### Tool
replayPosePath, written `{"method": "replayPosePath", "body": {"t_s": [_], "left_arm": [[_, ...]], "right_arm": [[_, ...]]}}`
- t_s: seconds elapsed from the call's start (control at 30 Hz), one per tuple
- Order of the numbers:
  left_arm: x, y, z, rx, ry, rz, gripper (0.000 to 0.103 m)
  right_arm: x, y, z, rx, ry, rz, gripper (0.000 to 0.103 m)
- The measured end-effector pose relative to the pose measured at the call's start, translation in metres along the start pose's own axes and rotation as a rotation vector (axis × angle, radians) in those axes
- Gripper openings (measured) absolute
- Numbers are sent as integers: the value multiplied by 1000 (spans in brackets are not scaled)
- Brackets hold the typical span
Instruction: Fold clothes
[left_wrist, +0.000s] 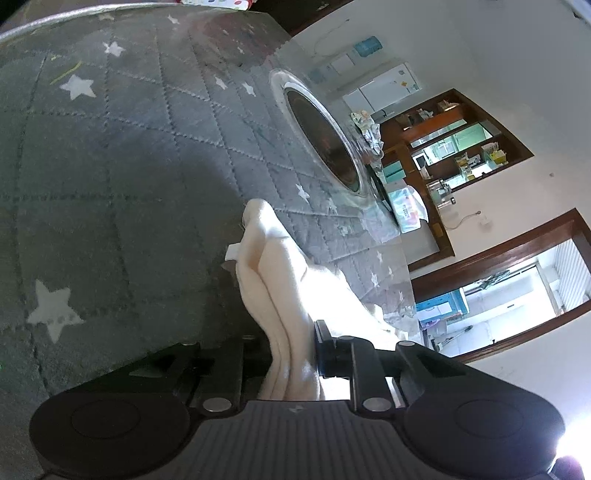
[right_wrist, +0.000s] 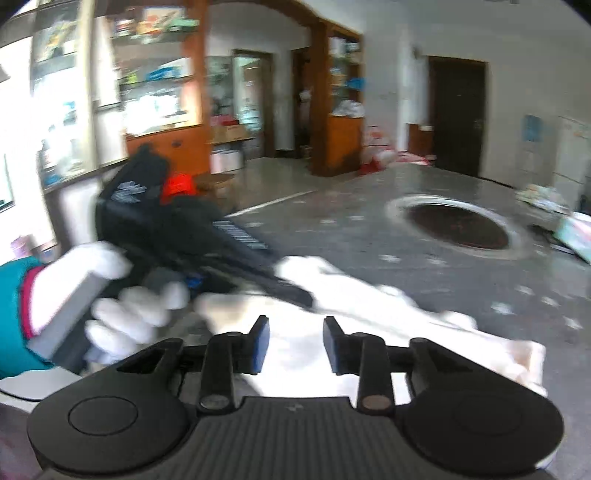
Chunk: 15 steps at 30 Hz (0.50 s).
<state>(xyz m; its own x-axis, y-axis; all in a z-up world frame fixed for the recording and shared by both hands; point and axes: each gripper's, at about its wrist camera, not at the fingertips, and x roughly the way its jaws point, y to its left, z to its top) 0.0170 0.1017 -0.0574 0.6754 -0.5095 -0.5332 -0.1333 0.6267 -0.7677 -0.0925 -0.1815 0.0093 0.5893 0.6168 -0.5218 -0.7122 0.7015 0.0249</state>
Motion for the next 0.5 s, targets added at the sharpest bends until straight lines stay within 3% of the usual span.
{"method": "replayPosePath", "body": {"t_s": [0.17,0.27,0.37,0.5], "left_arm": [[-1,-7,-4,56,-16,24,21],[-1,-10,-6,82,-21,36,21],[-1,-11,-7,91,-22,40,21],[0,-12,-6,105,-22,45,21]], "right_arm": [[-13,-54,-14,120,7,-226,44],[-11,-86,-25,206,38,-319,47],[-6,-116,-36,306,62,-352,55],[-1,-136,-46,393,71,-315,56]]}}
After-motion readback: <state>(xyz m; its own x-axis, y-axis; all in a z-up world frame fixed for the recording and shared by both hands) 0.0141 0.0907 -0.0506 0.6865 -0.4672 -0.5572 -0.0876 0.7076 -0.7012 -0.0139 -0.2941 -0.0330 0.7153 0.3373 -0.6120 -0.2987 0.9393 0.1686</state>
